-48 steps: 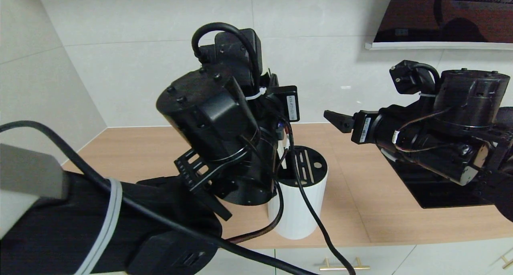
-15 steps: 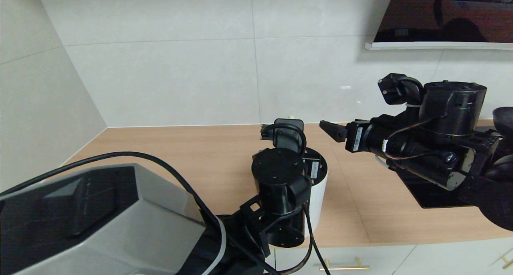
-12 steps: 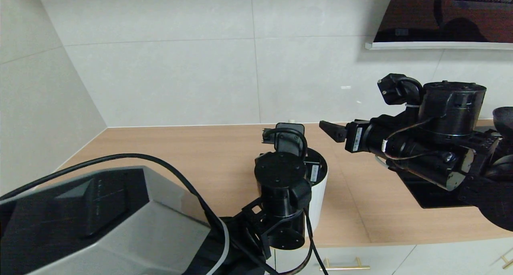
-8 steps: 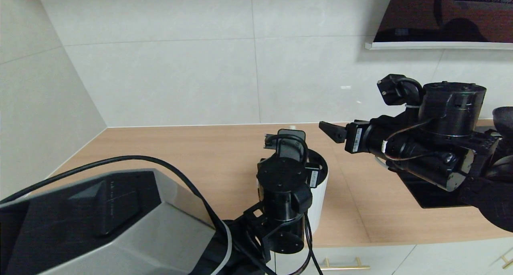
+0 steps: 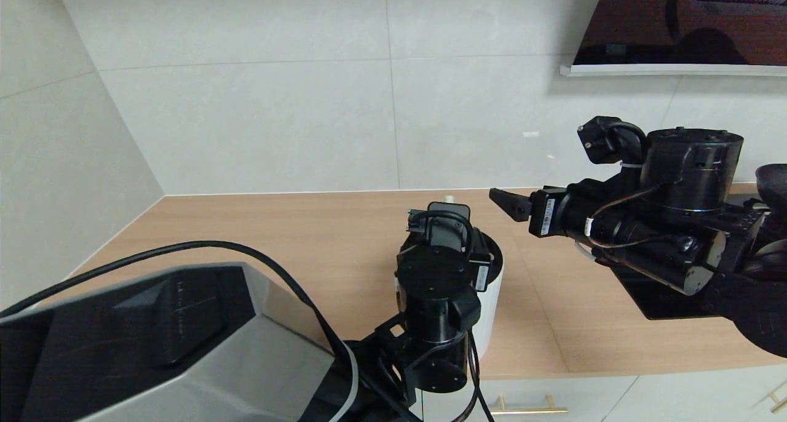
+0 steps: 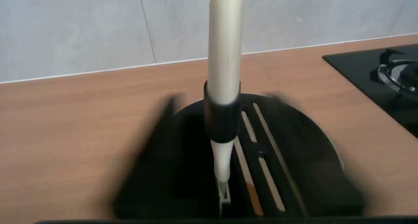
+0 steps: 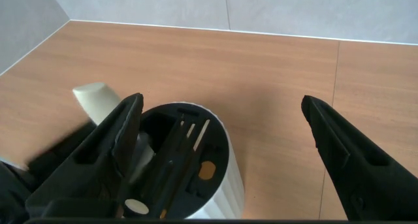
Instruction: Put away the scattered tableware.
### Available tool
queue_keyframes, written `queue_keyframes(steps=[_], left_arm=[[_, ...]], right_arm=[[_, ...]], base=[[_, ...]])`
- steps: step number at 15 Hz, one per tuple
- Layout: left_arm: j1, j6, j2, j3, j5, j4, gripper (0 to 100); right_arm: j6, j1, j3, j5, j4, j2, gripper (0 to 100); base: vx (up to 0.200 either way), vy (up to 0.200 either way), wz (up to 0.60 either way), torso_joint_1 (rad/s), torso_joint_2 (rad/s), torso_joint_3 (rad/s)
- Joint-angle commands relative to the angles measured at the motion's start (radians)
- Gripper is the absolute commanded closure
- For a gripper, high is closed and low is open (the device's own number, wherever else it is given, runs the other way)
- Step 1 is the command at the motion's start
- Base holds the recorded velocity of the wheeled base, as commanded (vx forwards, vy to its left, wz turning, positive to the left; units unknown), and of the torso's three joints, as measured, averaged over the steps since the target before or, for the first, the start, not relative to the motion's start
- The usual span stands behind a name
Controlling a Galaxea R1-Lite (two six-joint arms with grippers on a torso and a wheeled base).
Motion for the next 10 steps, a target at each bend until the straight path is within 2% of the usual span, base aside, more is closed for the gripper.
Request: queue_keyframes(steps=[1,6,8,9,10], left_arm=[[0.001,0.0,0.0,0.0,0.0,0.0,0],[0.0,0.0,-0.02,0.031,-0.003,0.0,0],[0.001,0.001,-0.093,0.066,-0.01,0.0,0],[0.007,0.001,-0.172,0.126,-0.047,0.001,0],[0.012,0.001,-0.254,0.195,-0.122,0.001,0]], right_arm=[[-0.001,0.0,0.0,0.0,0.0,0.0,0],[-0.001,0.002,0.0,0.0,0.0,0.0,0],[-0.001,0.0,0.0,0.0,0.0,-0.001,0],[-0.001,0.0,0.0,-0.001,0.0,-0.003,0],[-0.001,0.0,0.0,-0.001,0.0,-0.004,0]], base=[[0.0,0.0,0.0,0.0,0.0,0.0],[0.0,0.0,0.0,0.0,0.0,0.0],[0.0,0.0,0.0,0.0,0.0,0.0],[0.0,0.0,0.0,0.0,0.0,0.0],[0.0,0.0,0.0,0.0,0.0,0.0]])
